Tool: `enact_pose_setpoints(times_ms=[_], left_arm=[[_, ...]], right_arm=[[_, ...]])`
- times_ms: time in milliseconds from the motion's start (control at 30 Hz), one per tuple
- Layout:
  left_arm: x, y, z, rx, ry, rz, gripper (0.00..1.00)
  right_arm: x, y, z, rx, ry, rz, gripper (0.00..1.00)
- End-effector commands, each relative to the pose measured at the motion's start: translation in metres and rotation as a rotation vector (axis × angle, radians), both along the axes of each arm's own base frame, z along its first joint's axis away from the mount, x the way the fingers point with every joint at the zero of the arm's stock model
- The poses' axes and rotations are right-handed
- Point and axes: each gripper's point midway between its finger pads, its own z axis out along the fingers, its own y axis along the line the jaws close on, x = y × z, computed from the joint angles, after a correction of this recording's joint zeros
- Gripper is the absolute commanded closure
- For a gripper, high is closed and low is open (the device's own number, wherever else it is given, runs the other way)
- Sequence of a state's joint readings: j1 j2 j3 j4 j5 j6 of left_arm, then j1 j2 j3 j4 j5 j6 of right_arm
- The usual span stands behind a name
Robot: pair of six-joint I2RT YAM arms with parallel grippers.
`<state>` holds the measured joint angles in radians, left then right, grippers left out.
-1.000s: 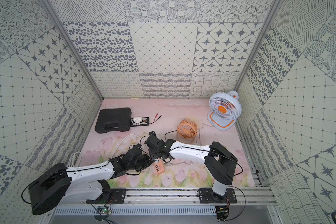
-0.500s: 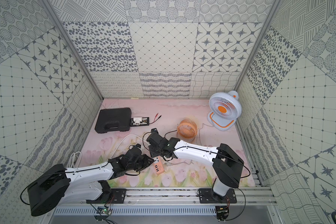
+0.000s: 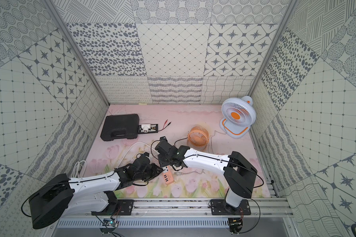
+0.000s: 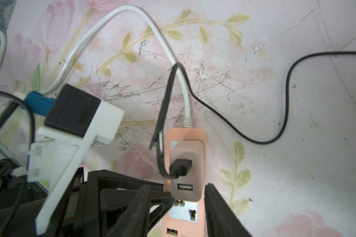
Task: Plug the desk fan into the power strip
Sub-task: Insert the plug into the socket.
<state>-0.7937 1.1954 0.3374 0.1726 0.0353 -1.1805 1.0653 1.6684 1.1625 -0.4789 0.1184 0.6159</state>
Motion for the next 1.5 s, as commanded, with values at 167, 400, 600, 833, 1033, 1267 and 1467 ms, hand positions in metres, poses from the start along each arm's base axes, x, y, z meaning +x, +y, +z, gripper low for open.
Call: enact_pose_setpoints(times_ms=[167, 400, 600, 833, 1033, 1267, 1467], left_arm=[[-0.008, 0.022, -0.023, 0.114, 0.046, 0.017, 0.78], [-0.009, 0.021, -0.024, 0.116, 0.048, 0.015, 0.78], [-0.008, 0.021, -0.023, 0.116, 0.048, 0.016, 0.78], [-0.008, 0.02, -0.022, 0.113, 0.046, 0.016, 0.79], [-0.006, 0.019, -0.022, 0.112, 0.046, 0.014, 0.8], [-0.007, 0.021, -0.023, 0.118, 0.047, 0.017, 0.81], [-0.007, 0.021, -0.023, 0.119, 0.045, 0.022, 0.81]], right_arm=[[0.01, 0.005, -0.003, -0.041, -0.024, -0.003, 0.56], [0.008, 0.004, -0.01, -0.08, -0.023, 0.004, 0.62], [0.006, 0.0, -0.017, -0.112, -0.02, 0.003, 0.67], [0.003, 0.0, -0.016, -0.128, -0.029, 0.008, 0.83], [-0.001, 0.003, -0.022, -0.145, -0.028, 0.021, 0.92], [-0.004, 0.004, -0.023, -0.161, -0.036, 0.028, 0.99], [-0.005, 0.002, -0.028, -0.217, -0.056, 0.03, 1.0]])
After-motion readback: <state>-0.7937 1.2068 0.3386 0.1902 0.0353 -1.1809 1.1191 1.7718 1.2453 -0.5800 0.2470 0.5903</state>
